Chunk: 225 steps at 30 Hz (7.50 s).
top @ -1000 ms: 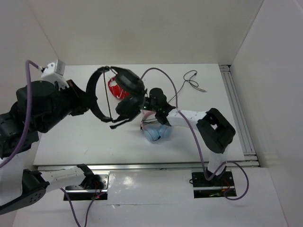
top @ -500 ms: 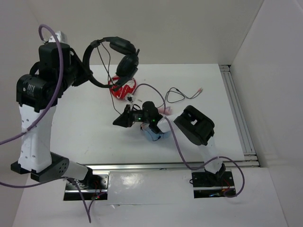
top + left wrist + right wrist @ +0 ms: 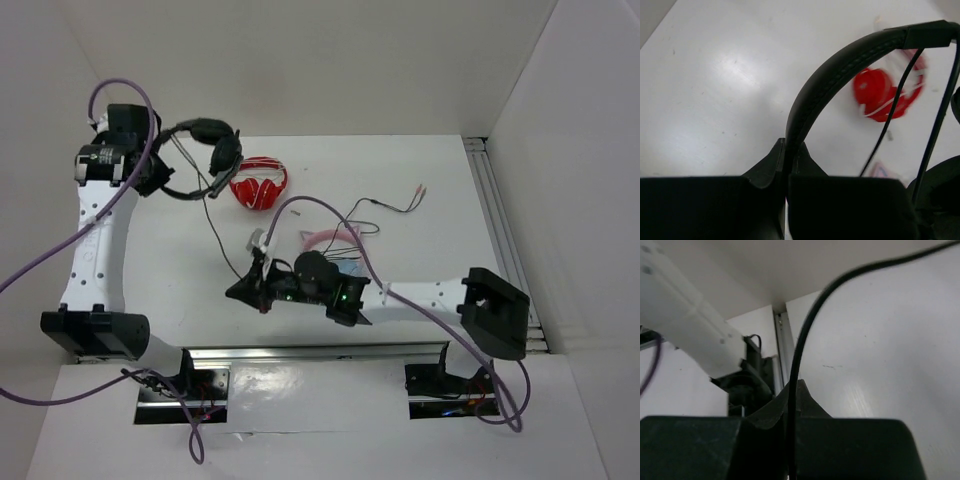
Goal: Wrap the headphones
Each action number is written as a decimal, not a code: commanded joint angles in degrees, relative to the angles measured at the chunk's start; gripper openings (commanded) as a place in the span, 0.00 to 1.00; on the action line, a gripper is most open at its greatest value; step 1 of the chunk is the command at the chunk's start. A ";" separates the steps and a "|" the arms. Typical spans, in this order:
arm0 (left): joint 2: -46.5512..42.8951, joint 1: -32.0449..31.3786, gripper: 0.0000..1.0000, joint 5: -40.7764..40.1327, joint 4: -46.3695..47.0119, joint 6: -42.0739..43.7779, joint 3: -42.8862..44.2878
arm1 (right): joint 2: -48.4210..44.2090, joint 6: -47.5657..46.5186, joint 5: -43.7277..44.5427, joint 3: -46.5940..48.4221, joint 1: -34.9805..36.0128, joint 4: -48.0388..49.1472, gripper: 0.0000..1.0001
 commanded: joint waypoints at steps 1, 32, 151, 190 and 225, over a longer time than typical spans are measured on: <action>-0.15 1.97 0.00 -0.78 6.93 -2.62 -11.17 | -5.52 -7.92 17.01 7.07 7.12 -13.38 0.00; -26.76 -35.73 0.00 4.58 4.93 13.37 -37.30 | -0.16 -37.83 31.76 38.14 -17.98 -49.46 0.00; -31.18 -41.27 0.00 0.82 -13.36 -3.57 8.49 | 24.44 1.56 -14.16 15.99 -15.63 11.38 0.78; -26.78 -25.36 0.00 -3.95 10.63 12.58 -42.21 | -13.17 -22.17 46.91 35.74 19.62 -70.24 0.00; -28.11 -43.47 0.00 18.13 -2.29 13.37 -0.74 | 3.69 -8.84 -17.06 22.76 -20.64 -13.81 0.39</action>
